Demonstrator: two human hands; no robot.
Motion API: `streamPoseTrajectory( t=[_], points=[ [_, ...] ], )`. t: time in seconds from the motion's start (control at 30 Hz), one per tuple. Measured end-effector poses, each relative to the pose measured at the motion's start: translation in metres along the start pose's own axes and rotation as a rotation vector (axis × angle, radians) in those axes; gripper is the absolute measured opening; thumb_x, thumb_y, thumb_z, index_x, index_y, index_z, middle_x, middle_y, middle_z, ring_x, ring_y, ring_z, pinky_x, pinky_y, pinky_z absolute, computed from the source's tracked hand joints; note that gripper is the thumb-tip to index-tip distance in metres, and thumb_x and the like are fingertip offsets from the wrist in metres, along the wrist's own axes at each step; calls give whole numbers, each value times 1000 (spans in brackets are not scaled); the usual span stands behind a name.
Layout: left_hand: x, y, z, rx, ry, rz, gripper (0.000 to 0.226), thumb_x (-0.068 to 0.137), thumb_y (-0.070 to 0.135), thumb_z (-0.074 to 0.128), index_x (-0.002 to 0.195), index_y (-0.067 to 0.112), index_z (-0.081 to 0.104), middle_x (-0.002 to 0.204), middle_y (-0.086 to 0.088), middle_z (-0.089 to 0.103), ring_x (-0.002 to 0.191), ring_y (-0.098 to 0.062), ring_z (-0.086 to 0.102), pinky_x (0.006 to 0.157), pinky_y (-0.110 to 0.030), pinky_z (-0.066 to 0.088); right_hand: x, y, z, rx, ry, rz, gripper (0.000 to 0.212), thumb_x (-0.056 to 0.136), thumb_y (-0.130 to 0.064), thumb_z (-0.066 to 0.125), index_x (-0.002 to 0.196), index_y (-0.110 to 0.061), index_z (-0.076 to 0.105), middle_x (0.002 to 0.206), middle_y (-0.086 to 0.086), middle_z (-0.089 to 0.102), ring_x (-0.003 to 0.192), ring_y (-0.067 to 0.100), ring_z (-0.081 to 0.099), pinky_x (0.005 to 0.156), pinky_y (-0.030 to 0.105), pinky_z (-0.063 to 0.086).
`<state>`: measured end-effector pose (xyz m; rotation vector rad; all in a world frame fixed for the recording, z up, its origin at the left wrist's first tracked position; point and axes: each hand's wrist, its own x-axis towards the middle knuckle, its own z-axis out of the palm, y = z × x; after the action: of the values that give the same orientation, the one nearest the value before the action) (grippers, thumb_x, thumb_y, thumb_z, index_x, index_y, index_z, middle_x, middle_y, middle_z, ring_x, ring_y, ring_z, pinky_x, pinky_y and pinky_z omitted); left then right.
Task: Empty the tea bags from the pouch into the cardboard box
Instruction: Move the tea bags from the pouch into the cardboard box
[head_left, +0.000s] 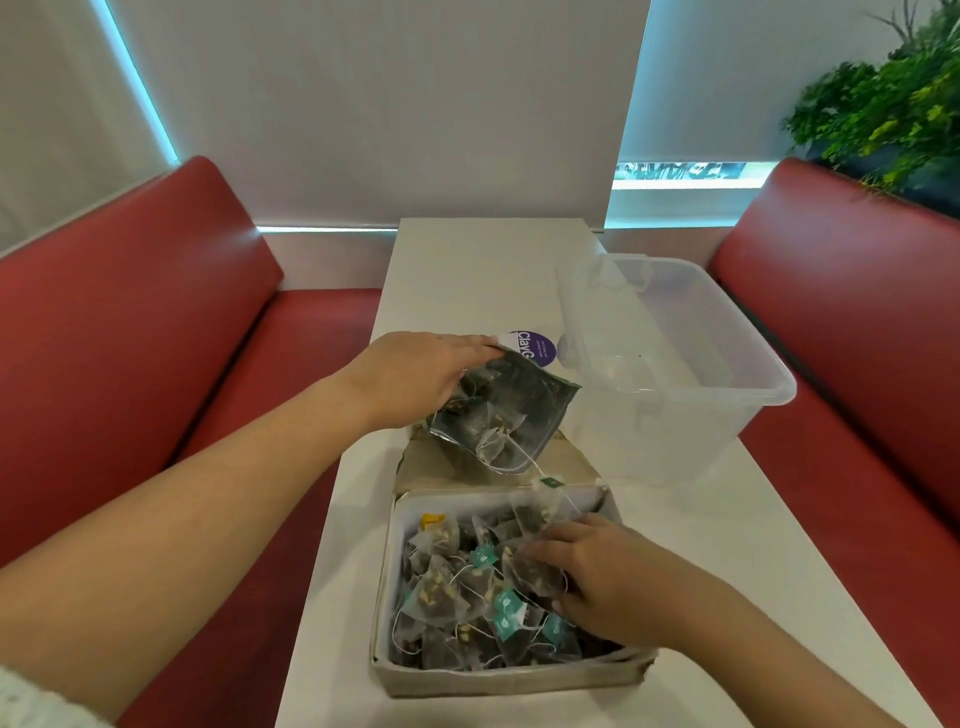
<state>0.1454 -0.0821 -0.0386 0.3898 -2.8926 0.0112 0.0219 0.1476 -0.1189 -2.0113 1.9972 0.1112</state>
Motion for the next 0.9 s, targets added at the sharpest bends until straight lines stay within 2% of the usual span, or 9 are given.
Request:
streamPoseTrajectory(
  t=[0.1,0.23,0.33,0.43,0.53,0.63,0.7,0.77,0.9],
  points=[
    [-1,-2,1,2,7,7,52,96,15,40,142,38,36,150,23,31,125,-10,50,88,-28,45,-11,-2,-27,46,127,-29,44,91,-33,44,134,-39,46,133,-11,50,116,17,42,100,33,41],
    [-2,-3,2,-12,3,16,51,96,16,40,142,38,36,150,23,32,124,-10,51,89,-28,45,-4,-6,-46,157,447,-4,27,92,-21,51,114,-27,65,111,-8,60,97,6,48,81,11,36],
    [-2,-3,3,-15,18,22,51,96,17,40,141,39,37,149,23,33,123,-9,52,86,-26,45,30,-9,-45,120,594,-27,27,87,-6,56,110,-15,67,109,3,62,99,21,56,83,25,46],
    [-1,-1,4,-14,19,30,53,94,16,41,142,39,36,149,22,33,122,-10,53,85,-24,43,78,-12,-46,-24,465,8,46,86,-3,53,131,-12,51,133,14,48,118,34,45,99,45,43],
    [-2,1,4,-10,15,37,55,94,14,41,142,39,35,150,22,32,121,-10,53,86,-23,43,114,-16,-58,-243,67,155,60,89,-14,55,144,-21,33,148,12,29,130,39,32,107,47,32],
    [-4,1,3,-15,24,29,54,94,13,40,142,38,35,150,22,31,122,-10,52,85,-24,43,128,-17,-64,-263,-124,179,38,90,-12,54,128,-10,54,129,14,55,112,31,55,92,39,45],
    [-4,0,4,-17,24,25,53,95,14,40,142,37,35,150,22,31,123,-10,51,88,-25,44,125,-17,-65,-192,-154,200,26,92,-10,53,117,-5,59,116,14,63,99,29,60,84,35,47],
    [-4,2,5,-18,13,31,52,95,15,40,142,38,36,150,23,31,123,-10,52,90,-29,47,114,-19,-66,-247,-142,163,24,91,-11,54,113,-4,60,113,12,64,97,27,61,87,34,47],
    [-2,5,7,-1,-3,28,53,94,15,41,141,38,35,150,22,31,121,-12,54,88,-35,50,72,-8,-51,-112,249,7,28,87,-9,57,113,-19,65,109,5,61,100,27,57,83,40,52]
  ],
)
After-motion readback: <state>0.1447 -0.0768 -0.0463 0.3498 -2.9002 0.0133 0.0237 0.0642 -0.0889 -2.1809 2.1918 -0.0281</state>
